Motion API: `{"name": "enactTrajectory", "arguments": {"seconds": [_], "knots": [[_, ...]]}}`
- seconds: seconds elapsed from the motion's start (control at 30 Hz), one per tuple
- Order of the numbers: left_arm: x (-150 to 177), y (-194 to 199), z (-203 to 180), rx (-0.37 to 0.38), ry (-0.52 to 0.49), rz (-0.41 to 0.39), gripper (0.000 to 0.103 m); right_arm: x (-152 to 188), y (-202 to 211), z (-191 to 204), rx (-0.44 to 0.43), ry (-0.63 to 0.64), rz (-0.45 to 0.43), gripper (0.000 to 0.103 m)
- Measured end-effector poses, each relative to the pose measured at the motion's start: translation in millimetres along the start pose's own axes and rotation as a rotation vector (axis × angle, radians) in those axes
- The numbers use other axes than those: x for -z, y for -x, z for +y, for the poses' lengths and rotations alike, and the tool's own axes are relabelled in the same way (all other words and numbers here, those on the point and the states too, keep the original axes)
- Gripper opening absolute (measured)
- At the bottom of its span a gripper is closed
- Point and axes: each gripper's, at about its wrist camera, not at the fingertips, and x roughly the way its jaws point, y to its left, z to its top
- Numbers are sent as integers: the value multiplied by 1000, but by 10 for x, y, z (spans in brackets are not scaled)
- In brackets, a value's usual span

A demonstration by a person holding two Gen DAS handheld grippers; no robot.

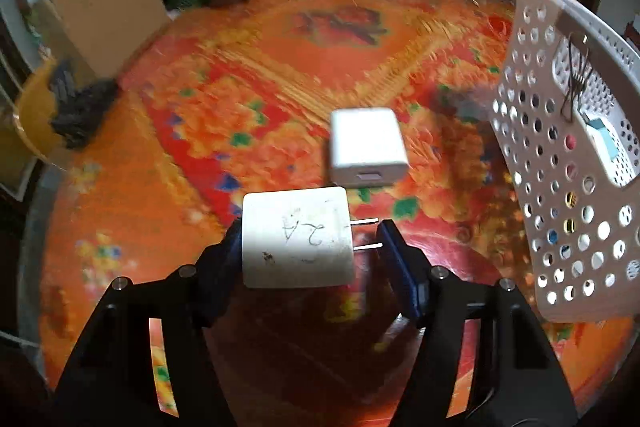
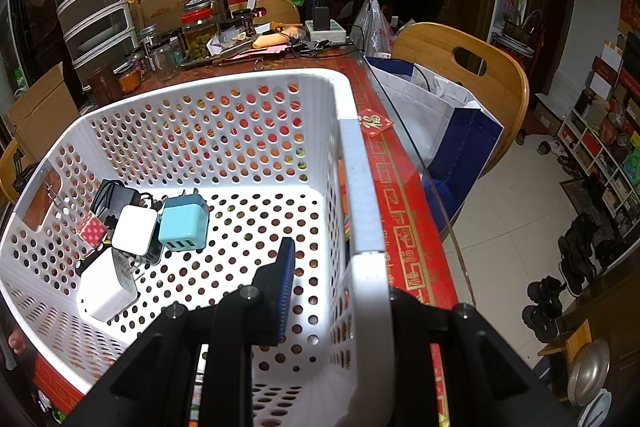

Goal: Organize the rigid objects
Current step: 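Grasp the white charger with handwritten marking using the left gripper, then carry the marked white charger into the basket and open the left gripper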

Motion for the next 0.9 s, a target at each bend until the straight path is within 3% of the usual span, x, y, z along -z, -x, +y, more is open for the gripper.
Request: {"name": "enactTrajectory", "arguments": {"seconds": [0.27, 0.43, 0.67, 0.9], "knots": [[-285, 562, 186, -112, 21, -133, 63, -1, 1, 3, 0, 0, -1, 24], [-544, 980, 128, -168, -26, -211, 63, -3, 0, 2, -1, 0, 0, 24], [-777, 1446, -312, -119, -122, -288, 63, 0, 2, 2, 0, 1, -2, 24], [-805, 1573, -764, -57, -188, -294, 63, -8, 1, 5, 1, 3, -2, 23]]}}
